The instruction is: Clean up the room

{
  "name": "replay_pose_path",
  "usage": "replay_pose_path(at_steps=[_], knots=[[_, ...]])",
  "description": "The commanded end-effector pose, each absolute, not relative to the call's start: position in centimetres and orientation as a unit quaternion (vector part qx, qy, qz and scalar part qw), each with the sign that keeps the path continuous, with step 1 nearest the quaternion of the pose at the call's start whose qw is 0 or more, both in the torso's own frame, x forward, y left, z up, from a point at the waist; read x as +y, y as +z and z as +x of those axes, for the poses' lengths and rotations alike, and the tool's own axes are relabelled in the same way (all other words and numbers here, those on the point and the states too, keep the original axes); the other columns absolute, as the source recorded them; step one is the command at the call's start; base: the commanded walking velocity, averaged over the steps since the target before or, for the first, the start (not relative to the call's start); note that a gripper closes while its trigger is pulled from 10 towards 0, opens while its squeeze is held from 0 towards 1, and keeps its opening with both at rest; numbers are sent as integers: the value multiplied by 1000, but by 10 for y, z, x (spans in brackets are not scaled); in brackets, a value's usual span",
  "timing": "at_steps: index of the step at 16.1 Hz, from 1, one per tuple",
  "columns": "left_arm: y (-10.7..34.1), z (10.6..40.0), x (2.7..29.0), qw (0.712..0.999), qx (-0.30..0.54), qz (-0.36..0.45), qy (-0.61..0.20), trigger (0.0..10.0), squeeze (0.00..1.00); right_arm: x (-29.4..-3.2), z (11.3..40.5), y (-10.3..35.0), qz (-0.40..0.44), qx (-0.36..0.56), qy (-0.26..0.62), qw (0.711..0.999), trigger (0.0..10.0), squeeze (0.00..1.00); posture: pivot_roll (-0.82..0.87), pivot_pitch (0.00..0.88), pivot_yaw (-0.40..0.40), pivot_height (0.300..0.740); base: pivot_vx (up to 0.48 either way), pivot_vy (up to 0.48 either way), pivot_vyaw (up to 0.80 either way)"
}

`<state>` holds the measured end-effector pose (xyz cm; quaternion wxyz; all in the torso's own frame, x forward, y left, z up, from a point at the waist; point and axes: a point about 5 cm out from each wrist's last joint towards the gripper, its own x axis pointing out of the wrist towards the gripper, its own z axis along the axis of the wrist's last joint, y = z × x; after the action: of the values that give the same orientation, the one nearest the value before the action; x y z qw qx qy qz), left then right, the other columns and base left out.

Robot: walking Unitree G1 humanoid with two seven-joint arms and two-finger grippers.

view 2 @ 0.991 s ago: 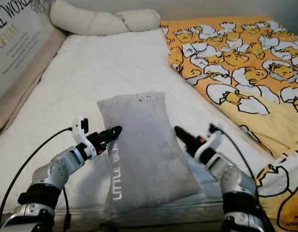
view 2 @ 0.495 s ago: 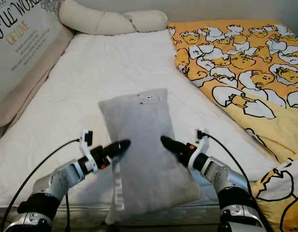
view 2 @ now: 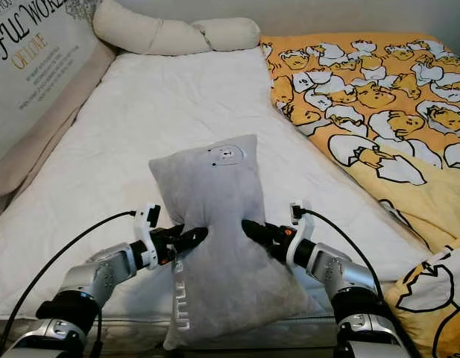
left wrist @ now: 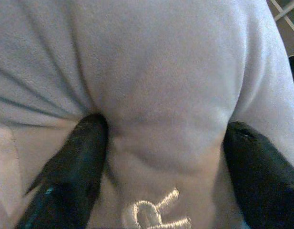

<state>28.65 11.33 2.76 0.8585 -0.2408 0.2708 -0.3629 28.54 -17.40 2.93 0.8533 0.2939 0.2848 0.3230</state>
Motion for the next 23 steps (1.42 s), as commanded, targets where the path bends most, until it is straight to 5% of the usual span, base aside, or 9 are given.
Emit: replay_pose_path(at_steps=[1, 12, 16, 22, 23], knots=[[30, 288, 101, 856, 270, -235, -374, 0, 0, -157, 284, 29, 294, 297, 357, 835, 0, 0, -5, 0, 70, 740, 0, 0, 0], [59, 297, 99, 910, 188, -197, -312, 0, 0, -137, 283, 38, 263, 236, 301, 886, 0, 0, -85, 0, 103, 740, 0, 0, 0], [78, 295, 93, 927, 153, -151, -306, 0, 0, -135, 285, 56, 272, 191, 273, 903, 0, 0, -68, 0, 100, 740, 0, 0, 0], [130, 290, 118, 970, 73, -47, -227, 0, 0, -138, 276, 110, 236, 113, 245, 934, 0, 0, -26, 0, 72, 740, 0, 0, 0], [134, 287, 118, 971, 81, -44, -220, 7490, 0, -139, 274, 114, 193, 108, 227, 948, 5294, 0, -28, 0, 78, 740, 0, 0, 0]])
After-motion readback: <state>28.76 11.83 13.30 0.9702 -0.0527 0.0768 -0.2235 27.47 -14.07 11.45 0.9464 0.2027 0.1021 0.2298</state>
